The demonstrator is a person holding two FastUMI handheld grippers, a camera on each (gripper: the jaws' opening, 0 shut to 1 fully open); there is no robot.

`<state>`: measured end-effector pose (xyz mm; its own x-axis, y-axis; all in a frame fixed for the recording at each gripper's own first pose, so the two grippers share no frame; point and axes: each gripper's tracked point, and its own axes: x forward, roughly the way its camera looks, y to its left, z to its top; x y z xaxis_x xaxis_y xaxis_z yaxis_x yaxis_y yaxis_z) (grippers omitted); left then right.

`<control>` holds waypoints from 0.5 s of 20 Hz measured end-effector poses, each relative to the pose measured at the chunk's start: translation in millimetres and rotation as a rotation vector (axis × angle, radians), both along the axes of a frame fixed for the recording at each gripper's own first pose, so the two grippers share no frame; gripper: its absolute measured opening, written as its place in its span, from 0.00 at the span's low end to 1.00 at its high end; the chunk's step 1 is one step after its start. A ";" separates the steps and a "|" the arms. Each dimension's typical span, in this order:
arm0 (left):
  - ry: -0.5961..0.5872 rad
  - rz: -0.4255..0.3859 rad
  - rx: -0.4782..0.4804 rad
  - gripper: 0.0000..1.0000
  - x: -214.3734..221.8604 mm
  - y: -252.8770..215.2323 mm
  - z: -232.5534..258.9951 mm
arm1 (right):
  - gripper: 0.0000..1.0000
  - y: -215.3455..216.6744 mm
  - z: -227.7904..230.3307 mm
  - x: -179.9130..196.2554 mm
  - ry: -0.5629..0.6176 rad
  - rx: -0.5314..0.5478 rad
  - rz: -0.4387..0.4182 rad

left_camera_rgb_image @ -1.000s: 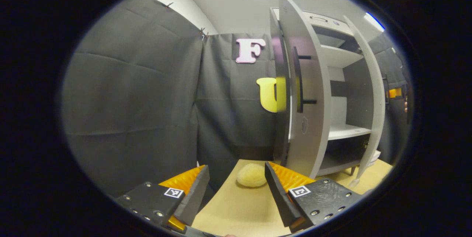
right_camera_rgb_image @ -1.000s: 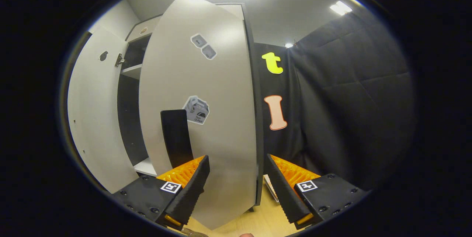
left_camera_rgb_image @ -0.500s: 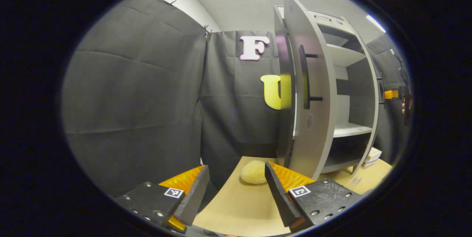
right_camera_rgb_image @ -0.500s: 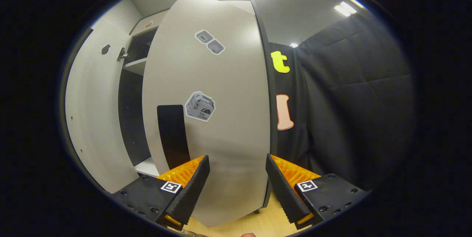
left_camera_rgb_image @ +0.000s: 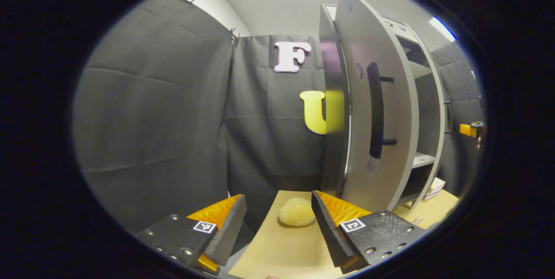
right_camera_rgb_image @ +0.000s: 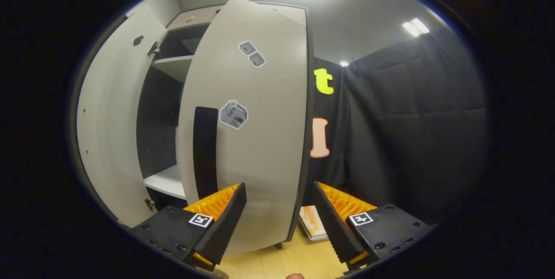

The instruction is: Grasp the bottle in the cabinet with the left hand and place it on the coaster, then close the right door with the right hand and the left door with the left hand.

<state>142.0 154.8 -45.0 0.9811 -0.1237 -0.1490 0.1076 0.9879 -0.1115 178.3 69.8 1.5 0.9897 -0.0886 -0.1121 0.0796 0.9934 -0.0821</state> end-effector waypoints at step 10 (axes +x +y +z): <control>-0.041 -0.094 -0.039 0.89 47.1 -32.9 62.0 | 0.98 -4.1 -44.5 -37.1 0.057 0.006 -0.024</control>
<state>189.0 121.9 17.1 0.9701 -0.2202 -0.1025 0.2046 0.9682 -0.1437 141.2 65.7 -43.0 0.9793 -0.1115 -0.1687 0.0990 0.9918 -0.0809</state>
